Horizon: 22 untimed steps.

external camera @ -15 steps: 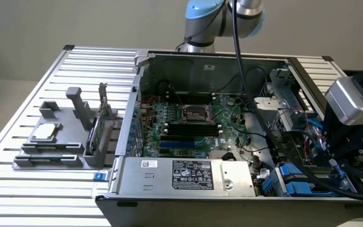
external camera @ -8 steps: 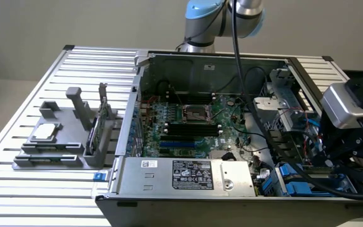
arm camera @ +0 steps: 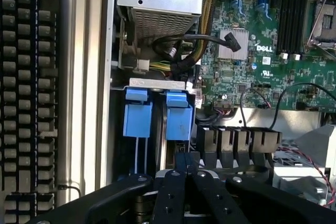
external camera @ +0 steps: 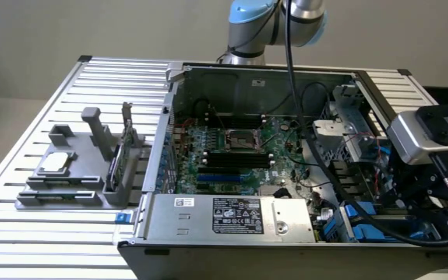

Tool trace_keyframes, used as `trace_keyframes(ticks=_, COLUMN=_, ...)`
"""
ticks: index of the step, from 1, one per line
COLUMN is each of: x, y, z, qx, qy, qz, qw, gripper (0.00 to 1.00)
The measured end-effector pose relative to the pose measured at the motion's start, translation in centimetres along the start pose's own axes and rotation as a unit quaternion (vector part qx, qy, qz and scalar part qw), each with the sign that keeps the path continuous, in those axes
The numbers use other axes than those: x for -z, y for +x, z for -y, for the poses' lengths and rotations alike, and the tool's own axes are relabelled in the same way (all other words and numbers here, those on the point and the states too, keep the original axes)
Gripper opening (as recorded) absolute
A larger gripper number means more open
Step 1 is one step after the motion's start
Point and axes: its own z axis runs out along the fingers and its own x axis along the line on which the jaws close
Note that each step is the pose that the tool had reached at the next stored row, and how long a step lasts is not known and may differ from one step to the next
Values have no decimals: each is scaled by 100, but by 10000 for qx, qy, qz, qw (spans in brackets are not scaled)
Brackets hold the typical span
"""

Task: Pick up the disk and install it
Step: 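Insert the first disk wire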

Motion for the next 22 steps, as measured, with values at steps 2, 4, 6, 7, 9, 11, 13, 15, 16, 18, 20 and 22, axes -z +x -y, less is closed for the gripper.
trace_keyframes(ticks=2, x=-28, y=3, z=1, qx=0, qy=3, qz=2, qw=10000, gripper=11)
trace_keyframes(ticks=4, x=-49, y=6, z=3, qx=1, qy=5, qz=6, qw=10000, gripper=11)
trace_keyframes(ticks=6, x=-69, y=9, z=5, qx=1, qy=8, qz=13, qw=10000, gripper=11)
trace_keyframes(ticks=7, x=-77, y=10, z=5, qx=1, qy=9, qz=16, qw=10000, gripper=11)
trace_keyframes(ticks=9, x=-90, y=11, z=6, qx=1, qy=10, qz=24, qw=10000, gripper=11)
trace_keyframes(ticks=11, x=-90, y=11, z=6, qx=1, qy=10, qz=27, qw=10000, gripper=11)
trace_keyframes(ticks=13, x=-94, y=12, z=6, qx=1, qy=11, qz=33, qw=10000, gripper=11)
trace_keyframes(ticks=15, x=-108, y=14, z=6, qx=1, qy=11, qz=36, qw=10000, gripper=11)
trace_keyframes(ticks=16, x=-112, y=14, z=6, qx=1, qy=11, qz=36, qw=10000, gripper=11)
trace_keyframes(ticks=18, x=-116, y=15, z=6, qx=2, qy=11, qz=35, qw=10000, gripper=11)
trace_keyframes(ticks=20, x=-120, y=15, z=6, qx=1, qy=11, qz=36, qw=10000, gripper=11)
trace_keyframes(ticks=22, x=-129, y=16, z=6, qx=1, qy=11, qz=36, qw=10000, gripper=11)
